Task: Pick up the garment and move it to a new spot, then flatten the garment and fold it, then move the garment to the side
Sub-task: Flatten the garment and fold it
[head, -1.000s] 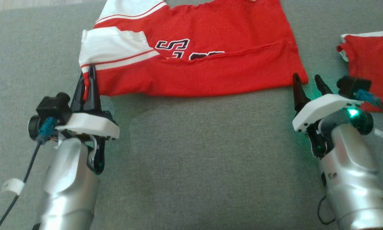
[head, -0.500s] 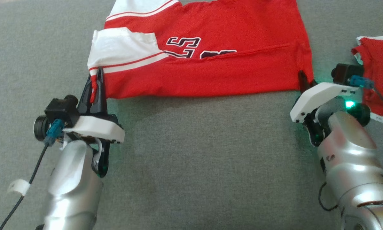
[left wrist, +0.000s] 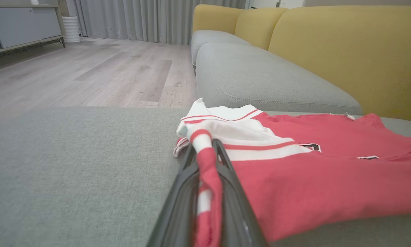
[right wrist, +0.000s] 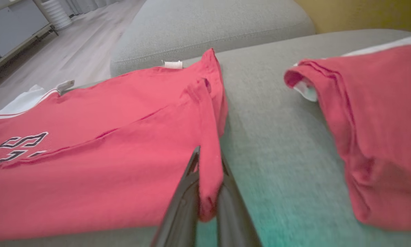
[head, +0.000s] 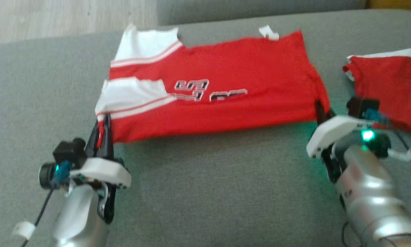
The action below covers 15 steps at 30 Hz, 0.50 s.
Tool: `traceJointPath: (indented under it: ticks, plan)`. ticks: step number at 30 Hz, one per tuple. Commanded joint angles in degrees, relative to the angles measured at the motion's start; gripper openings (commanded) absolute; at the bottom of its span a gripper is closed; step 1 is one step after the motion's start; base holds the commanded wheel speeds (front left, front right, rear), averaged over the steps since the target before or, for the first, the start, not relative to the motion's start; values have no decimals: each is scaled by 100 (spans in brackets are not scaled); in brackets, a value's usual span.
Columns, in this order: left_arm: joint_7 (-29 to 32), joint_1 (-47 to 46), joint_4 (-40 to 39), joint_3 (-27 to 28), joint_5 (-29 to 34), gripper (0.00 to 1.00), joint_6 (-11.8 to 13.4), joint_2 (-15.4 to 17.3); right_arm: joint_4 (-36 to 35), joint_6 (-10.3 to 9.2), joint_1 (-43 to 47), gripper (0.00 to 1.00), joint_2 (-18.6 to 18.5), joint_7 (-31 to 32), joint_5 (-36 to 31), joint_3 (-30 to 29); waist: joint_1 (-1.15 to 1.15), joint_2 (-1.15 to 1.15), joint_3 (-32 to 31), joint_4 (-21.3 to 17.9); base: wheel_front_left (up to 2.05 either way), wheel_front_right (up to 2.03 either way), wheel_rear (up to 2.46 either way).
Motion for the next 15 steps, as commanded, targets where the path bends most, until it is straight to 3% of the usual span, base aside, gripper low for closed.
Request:
traceJointPath:
  ticks: [1,15]
  plan:
    - [-69,-2,-126,187,-65,0,36,204,-90,-5,78,0,74,-75,-45,136,1,0,-204,-85,0,0,0]
    - [340,1357,-657,0,-222,0,35,182,-514,-5,1194,0,-32,440,392,459,1,0,-975,-266,0,0,0]
